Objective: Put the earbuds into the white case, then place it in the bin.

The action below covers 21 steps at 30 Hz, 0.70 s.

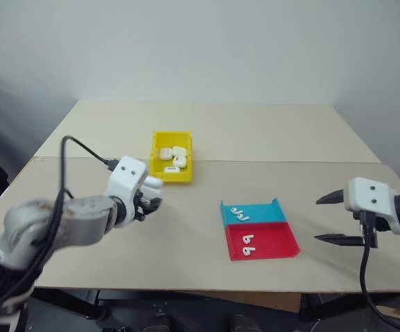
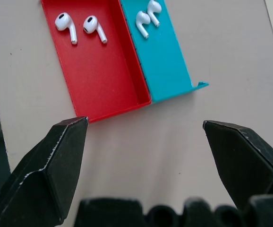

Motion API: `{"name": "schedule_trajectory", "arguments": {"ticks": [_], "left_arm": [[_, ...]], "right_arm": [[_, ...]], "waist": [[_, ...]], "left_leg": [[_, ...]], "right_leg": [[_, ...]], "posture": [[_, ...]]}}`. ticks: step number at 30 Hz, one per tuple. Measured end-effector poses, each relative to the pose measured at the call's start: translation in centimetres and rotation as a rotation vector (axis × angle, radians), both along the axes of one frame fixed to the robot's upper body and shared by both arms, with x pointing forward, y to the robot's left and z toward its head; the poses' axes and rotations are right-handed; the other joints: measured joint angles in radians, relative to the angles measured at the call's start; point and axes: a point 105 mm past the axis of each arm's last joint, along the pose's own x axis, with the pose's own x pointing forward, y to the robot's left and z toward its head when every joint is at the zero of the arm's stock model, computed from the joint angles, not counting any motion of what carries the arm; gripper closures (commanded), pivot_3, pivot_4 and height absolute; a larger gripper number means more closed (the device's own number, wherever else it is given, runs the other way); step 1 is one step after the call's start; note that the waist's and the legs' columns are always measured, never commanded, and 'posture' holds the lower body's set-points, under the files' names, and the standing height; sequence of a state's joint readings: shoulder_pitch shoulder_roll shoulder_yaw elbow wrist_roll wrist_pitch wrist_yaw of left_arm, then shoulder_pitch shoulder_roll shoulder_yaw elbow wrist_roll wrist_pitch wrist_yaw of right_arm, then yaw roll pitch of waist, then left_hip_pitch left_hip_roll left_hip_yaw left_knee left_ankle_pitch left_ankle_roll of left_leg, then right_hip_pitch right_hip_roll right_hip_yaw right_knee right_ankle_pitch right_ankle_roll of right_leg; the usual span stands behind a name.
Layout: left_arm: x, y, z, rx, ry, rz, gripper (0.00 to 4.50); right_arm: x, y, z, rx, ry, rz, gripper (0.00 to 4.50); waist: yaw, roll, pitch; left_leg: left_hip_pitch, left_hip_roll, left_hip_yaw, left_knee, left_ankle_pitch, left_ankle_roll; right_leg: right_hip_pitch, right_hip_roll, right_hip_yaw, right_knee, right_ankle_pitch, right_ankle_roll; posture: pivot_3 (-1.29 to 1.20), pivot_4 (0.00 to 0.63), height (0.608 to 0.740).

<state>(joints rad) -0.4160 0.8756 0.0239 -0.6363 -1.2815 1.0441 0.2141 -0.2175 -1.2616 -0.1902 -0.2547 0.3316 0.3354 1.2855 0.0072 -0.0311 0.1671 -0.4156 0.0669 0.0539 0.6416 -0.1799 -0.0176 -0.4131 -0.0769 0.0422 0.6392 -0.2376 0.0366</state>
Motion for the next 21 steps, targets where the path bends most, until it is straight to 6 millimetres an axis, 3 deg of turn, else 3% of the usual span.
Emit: {"name": "schedule_trajectory", "arguments": {"ticks": [3, 8, 21], "left_arm": [[-1.1, -0.6, 1.1, -0.172, -0.199, -0.069, 1.78], [-2.8, -1.0, -0.3, -0.177, -0.388, -0.268, 1.78], [-3.5, -1.7, -2.5, -0.335, -0.679, -0.464, 1.78]], "right_arm": [[0.3, 0.9, 0.6, -0.015, -0.022, 0.039, 0.0], [-0.2, 2.7, 0.7, -0.053, -0.021, 0.143, 0.0], [-1.3, 5.8, -1.1, -0.266, 0.071, 0.312, 0.0]], "waist": [[0.003, 0.002, -0.001], [0.006, 0.004, -0.002], [0.001, 0.005, -0.003]], "left_leg": [[0.001, 0.0, 0.001, 0.0, 0.0, 0.0], [0.0, 0.001, 0.002, 0.0, -0.001, 0.001], [-0.005, 0.002, 0.003, 0.001, -0.001, 0.003]], "right_leg": [[0.002, 0.0, 0.0, -0.004, 0.001, 0.0], [0.003, 0.0, 0.0, -0.009, 0.002, 0.002], [-0.002, 0.0, 0.001, -0.009, 0.002, 0.006]], "posture": [[0.0, 0.15, 0.74], [0.0, 0.15, 0.74], [0.0, 0.15, 0.74]]}}
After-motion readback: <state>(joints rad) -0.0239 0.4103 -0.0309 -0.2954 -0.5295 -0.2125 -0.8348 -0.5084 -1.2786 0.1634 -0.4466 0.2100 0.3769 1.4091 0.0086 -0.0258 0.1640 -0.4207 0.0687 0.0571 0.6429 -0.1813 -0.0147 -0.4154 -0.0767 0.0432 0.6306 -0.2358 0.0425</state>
